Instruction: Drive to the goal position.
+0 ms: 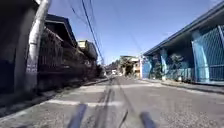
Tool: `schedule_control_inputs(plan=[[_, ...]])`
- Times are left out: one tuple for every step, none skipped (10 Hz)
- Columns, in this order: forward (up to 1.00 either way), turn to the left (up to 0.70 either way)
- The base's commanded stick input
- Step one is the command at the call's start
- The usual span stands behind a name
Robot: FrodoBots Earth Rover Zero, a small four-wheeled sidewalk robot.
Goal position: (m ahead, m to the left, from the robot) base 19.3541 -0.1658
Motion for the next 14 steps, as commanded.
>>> schedule_control_inputs(plan=[[0.7,-0.35],[0.7,-0.35],[0.7,-0.35],[0.7,-0.35],[0.7,-0.35],[0.7,0.0],[0.7,0.0],[0.7,0.0],[0.7,0.0],[0.7,0.0],[0.7,0.0],[0.7,0.0],[0.7,0.0],[0.7,0.0]])
